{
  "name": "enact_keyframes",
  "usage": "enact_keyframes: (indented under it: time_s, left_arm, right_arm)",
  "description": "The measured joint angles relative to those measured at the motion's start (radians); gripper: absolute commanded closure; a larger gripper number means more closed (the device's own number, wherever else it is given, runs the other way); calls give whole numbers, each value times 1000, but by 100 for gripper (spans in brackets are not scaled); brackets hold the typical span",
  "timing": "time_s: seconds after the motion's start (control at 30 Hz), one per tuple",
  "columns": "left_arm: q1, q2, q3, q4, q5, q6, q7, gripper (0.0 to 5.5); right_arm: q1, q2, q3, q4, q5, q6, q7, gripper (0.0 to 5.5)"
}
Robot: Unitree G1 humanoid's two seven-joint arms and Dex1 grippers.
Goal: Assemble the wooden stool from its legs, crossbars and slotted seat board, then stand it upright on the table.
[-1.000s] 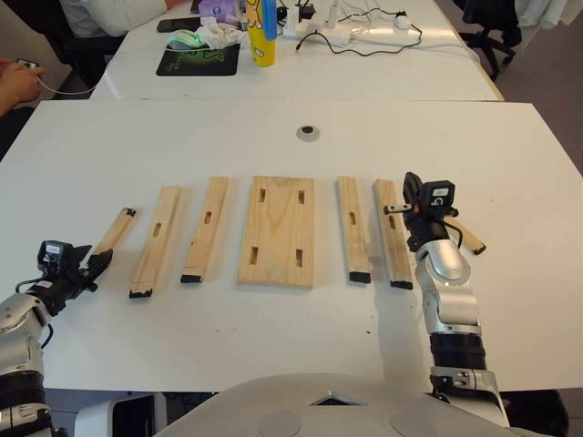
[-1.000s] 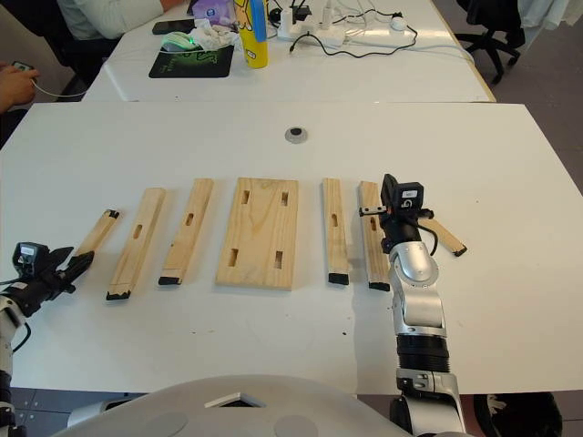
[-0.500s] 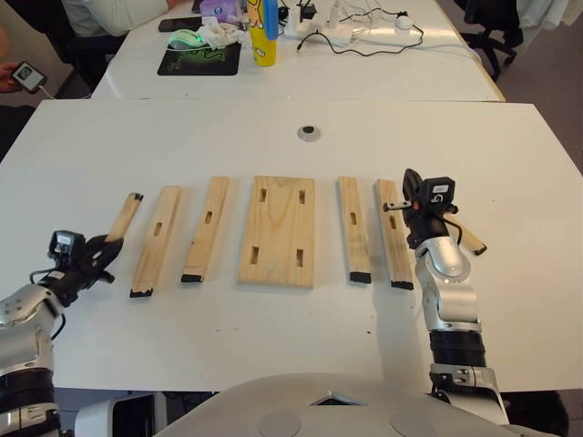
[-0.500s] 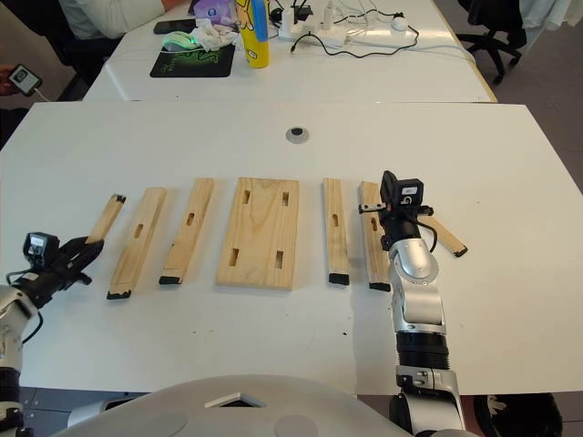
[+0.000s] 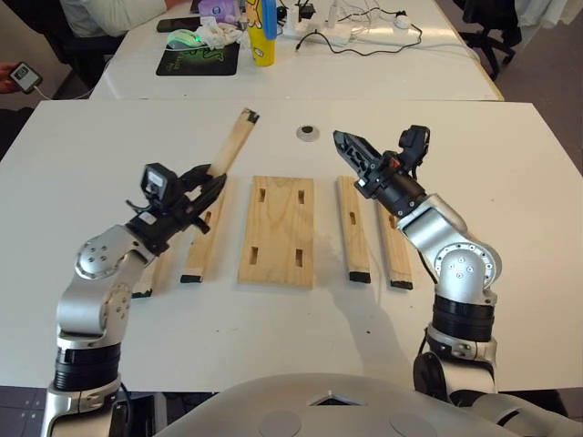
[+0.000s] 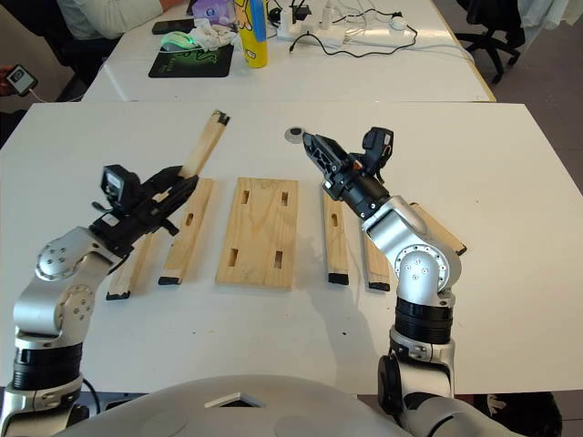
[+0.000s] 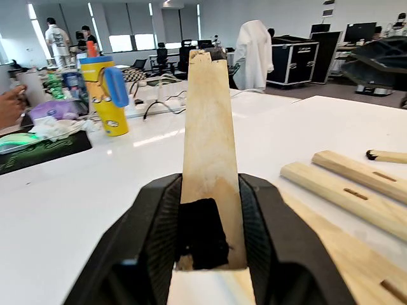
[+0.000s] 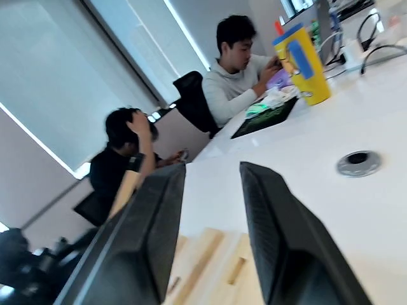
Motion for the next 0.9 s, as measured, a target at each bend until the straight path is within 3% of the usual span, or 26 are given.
enact_keyframes:
  time_s: [0.13, 0.33, 0.77, 0.9]
  left_arm:
    - [-41, -56, -75, -24, 34, 3, 43, 418]
    - [-47, -85, -143, -61, 74, 5, 70, 418]
    - [-26, -87, -174, -88, 90, 19, 65, 418]
    - [-22, -87, -205, -105, 91, 35, 57, 418]
  right_arm:
    - [-21, 24, -38, 19, 255, 113, -193, 269]
    - [-42, 41, -38, 71, 384, 132, -374, 267]
    - [-82, 71, 5, 68, 472, 59, -445, 267]
    - [-83, 82, 39, 70, 459, 39, -441, 325]
